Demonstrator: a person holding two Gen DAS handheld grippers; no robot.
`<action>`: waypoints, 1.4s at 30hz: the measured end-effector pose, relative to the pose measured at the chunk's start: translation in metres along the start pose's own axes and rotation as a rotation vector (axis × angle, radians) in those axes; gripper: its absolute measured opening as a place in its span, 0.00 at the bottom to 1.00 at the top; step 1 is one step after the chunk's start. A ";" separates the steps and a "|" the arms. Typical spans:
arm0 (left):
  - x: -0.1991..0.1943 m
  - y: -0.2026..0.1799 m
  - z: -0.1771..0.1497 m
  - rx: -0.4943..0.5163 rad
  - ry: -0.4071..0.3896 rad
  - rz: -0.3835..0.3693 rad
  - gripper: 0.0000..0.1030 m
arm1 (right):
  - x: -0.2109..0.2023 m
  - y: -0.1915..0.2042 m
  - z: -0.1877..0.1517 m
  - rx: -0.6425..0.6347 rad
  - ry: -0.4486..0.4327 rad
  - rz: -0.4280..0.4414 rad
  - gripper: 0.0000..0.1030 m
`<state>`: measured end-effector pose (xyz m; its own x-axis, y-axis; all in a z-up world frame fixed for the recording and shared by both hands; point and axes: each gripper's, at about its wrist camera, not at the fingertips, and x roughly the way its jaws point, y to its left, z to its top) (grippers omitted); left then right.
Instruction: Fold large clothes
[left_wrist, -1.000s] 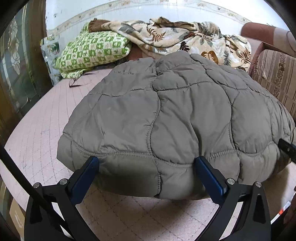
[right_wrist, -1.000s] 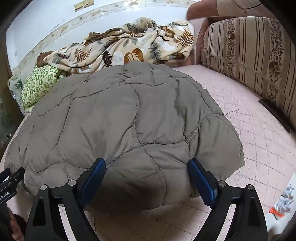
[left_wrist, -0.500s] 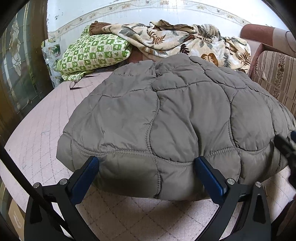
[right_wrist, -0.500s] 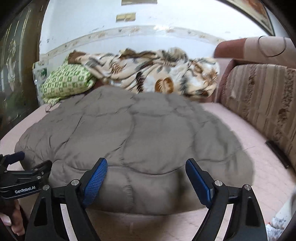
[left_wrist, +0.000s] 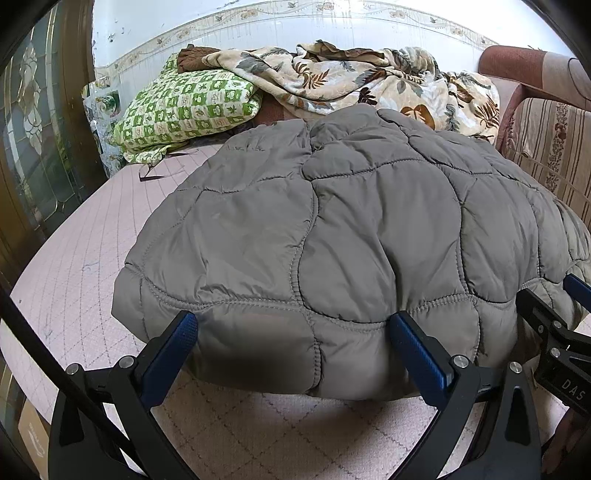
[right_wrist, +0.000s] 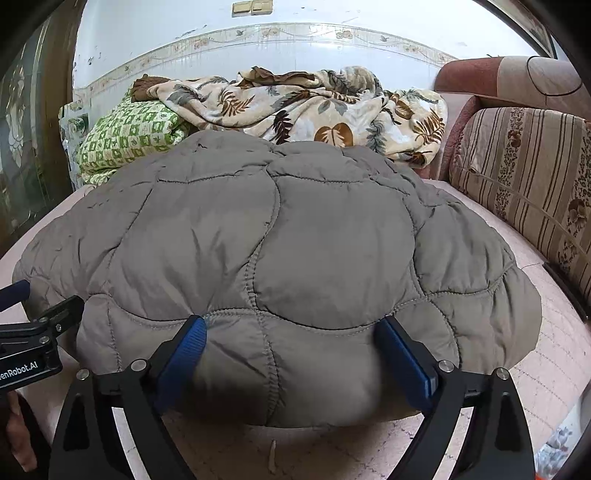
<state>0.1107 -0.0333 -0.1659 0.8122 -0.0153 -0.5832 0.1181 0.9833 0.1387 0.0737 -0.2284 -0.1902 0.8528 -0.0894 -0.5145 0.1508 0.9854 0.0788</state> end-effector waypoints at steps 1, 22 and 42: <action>0.000 0.000 0.000 0.001 0.000 -0.001 1.00 | 0.000 0.000 0.000 0.000 0.000 -0.001 0.93; -0.088 0.015 -0.021 0.019 -0.005 -0.026 1.00 | -0.130 -0.017 -0.031 0.026 -0.179 0.061 0.94; -0.102 -0.004 -0.030 0.105 -0.031 -0.021 1.00 | -0.141 -0.009 -0.043 0.032 -0.174 0.051 0.94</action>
<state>0.0100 -0.0298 -0.1308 0.8258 -0.0433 -0.5622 0.1937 0.9582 0.2107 -0.0691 -0.2182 -0.1555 0.9328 -0.0653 -0.3543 0.1183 0.9844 0.1300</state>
